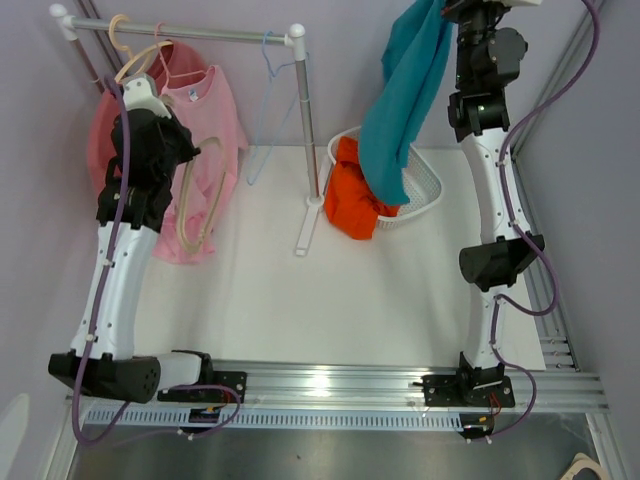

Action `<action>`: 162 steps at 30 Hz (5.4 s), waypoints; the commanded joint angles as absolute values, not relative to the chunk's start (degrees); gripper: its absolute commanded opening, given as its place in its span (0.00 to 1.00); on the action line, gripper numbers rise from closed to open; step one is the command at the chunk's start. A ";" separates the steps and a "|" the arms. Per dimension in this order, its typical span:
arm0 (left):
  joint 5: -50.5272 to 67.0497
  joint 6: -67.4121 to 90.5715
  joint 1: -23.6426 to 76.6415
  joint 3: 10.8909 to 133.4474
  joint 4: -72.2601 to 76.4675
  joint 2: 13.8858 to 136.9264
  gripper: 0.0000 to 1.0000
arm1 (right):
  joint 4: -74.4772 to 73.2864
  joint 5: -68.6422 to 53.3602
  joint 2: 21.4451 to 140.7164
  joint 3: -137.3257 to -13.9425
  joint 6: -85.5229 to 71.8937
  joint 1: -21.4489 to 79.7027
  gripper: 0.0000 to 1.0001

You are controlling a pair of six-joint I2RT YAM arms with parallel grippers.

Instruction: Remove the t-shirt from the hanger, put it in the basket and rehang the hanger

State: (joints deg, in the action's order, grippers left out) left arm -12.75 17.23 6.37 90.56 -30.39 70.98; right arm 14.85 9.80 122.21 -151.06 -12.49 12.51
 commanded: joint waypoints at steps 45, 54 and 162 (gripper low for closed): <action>3.28 4.07 11.94 132.44 -11.32 106.60 0.01 | -21.98 -4.66 88.51 -96.69 -15.47 14.68 0.99; -12.83 -6.51 19.42 126.84 -7.91 107.58 0.02 | -21.01 -7.03 86.75 -94.75 -16.61 13.97 0.99; -35.74 9.40 10.36 88.95 -5.80 71.73 0.01 | -21.44 -26.00 83.59 -92.72 -10.64 31.70 0.99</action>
State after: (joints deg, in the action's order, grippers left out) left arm -21.34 7.62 7.81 90.87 -6.46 77.49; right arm -21.19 -19.68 87.31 -92.58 -13.85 27.55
